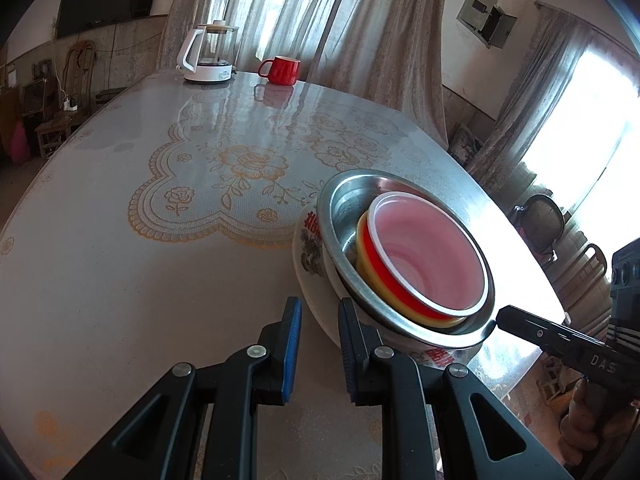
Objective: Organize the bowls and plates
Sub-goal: 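Lower the steel bowl onto the plate stack and open the right gripper, then withdraw the right gripper from the stacked dishes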
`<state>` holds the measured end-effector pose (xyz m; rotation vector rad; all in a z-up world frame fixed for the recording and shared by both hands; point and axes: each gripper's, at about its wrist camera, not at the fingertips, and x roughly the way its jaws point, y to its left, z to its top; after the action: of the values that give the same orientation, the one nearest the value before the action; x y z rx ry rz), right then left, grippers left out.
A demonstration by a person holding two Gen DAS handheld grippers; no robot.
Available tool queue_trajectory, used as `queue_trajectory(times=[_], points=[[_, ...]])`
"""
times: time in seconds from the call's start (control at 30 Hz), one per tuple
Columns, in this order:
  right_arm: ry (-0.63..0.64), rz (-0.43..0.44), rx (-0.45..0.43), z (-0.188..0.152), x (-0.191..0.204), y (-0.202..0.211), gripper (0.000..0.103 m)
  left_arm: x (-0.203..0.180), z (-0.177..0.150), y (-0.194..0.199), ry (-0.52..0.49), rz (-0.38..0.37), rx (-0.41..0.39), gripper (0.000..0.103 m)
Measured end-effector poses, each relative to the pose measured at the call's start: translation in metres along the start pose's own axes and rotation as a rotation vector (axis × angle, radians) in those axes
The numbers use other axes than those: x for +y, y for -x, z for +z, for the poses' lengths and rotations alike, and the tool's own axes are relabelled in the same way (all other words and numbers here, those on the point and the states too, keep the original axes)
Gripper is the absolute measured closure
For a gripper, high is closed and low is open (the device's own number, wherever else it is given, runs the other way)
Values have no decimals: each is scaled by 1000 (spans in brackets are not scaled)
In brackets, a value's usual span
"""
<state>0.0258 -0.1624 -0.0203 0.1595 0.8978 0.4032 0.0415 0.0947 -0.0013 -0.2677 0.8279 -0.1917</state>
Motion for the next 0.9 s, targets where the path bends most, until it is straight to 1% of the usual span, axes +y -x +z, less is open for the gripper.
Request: queue_trajectory(times=[0.07,0.17,0.23,0.33,0.43,0.5,0.57,0.67,0.9], points=[[1,7,-3,0,1,-1,71,-5,1,-5,-12,17,12,87],[-5,27,11,0,1,-1,71,-5,0,-9,4,-6,25,87],[-8,33,-2,-3,-2,6,71,-1,-1,-10,27,4,18,86],[-38,17,-22,-8,-13,16,71,8,0,-13,68,-9,22,86],[-61,-61,-11,-14,-24,15,71,6,2,-20,58,-31,39,85],[-67,-133,17,-16,-29,7,71,1,2,-21,39,-23,36,80],[-79,-117,37,-17,-32,2,71,-1,2,-22,26,-15,34,79],[-90,-85,56,-17,-34,-6,71,0,3,-24,34,-18,37,79],[-116,-77,60,-18,-40,-12,71,-5,1,-27,9,-18,40,78]])
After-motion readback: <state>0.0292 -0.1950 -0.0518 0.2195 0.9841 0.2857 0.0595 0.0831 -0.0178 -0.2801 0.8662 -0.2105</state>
